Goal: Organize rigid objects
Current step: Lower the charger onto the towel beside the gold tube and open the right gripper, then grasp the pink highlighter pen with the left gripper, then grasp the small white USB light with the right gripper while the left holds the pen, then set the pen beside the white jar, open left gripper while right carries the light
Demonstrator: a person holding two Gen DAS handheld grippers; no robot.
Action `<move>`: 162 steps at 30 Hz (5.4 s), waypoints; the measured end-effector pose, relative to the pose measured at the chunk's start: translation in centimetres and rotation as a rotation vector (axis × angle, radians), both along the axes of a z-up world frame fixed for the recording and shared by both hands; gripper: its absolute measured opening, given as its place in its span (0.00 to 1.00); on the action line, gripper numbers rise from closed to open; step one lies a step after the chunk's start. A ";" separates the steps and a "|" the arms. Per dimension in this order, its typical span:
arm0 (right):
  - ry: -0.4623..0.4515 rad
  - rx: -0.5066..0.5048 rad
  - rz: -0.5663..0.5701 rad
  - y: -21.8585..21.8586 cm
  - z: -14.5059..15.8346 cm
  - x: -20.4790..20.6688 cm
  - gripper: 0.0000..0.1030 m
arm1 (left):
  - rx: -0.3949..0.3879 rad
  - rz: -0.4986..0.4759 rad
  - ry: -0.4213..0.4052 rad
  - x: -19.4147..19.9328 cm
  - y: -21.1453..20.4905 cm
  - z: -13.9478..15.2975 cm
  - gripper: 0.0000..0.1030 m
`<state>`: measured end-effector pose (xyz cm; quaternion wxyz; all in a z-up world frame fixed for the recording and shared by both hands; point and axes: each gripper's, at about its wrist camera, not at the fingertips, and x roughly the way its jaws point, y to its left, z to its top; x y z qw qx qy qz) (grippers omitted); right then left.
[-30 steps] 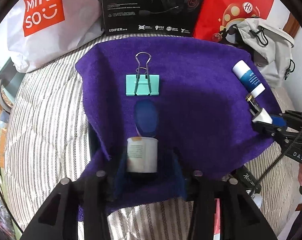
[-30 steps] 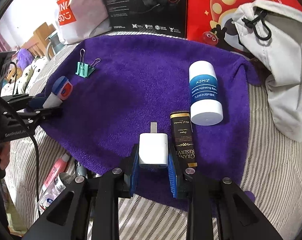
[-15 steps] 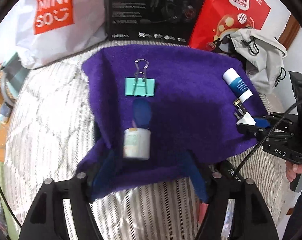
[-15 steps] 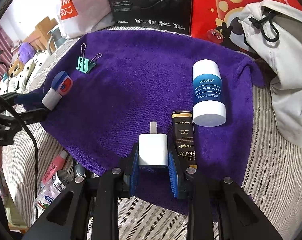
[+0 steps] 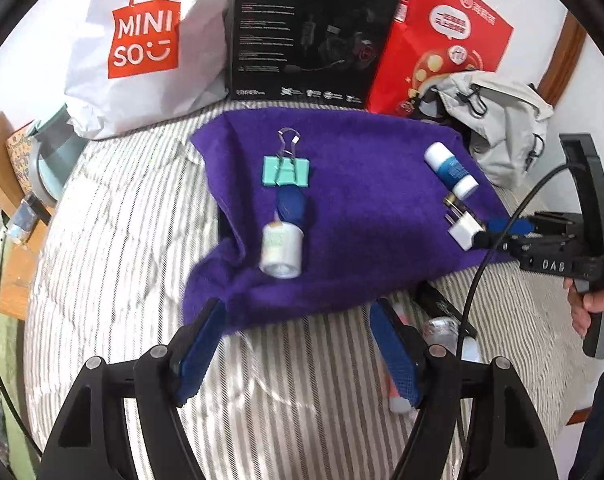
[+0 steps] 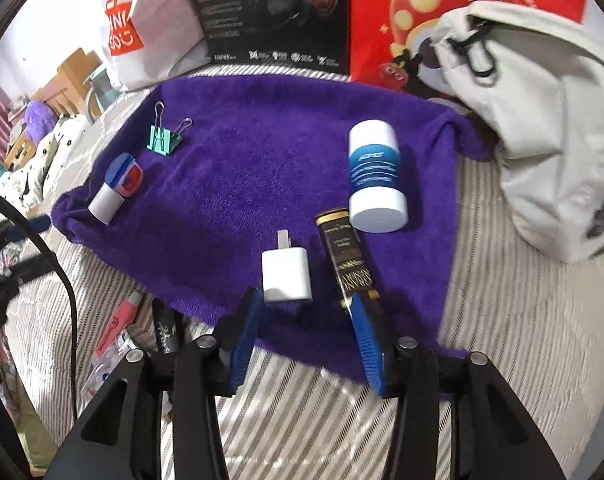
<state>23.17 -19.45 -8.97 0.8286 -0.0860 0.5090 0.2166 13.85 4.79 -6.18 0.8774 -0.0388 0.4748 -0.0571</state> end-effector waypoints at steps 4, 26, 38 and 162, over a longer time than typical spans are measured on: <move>-0.030 0.010 -0.026 -1.4 1.3 -2.2 0.48 | -0.004 -0.033 0.005 -0.8 -1.1 -0.8 0.71; -0.035 0.151 -0.143 -7.4 0.8 -14.2 0.57 | 0.146 -0.150 0.039 -1.2 -7.2 -5.4 0.71; 0.000 0.155 -0.123 -6.5 -0.9 -13.9 0.57 | 0.149 -0.179 0.001 -1.6 -7.1 -5.3 0.41; -0.035 0.065 -0.001 -2.7 -2.3 -11.3 0.23 | 0.041 -0.052 0.044 -6.1 -0.5 -4.1 0.16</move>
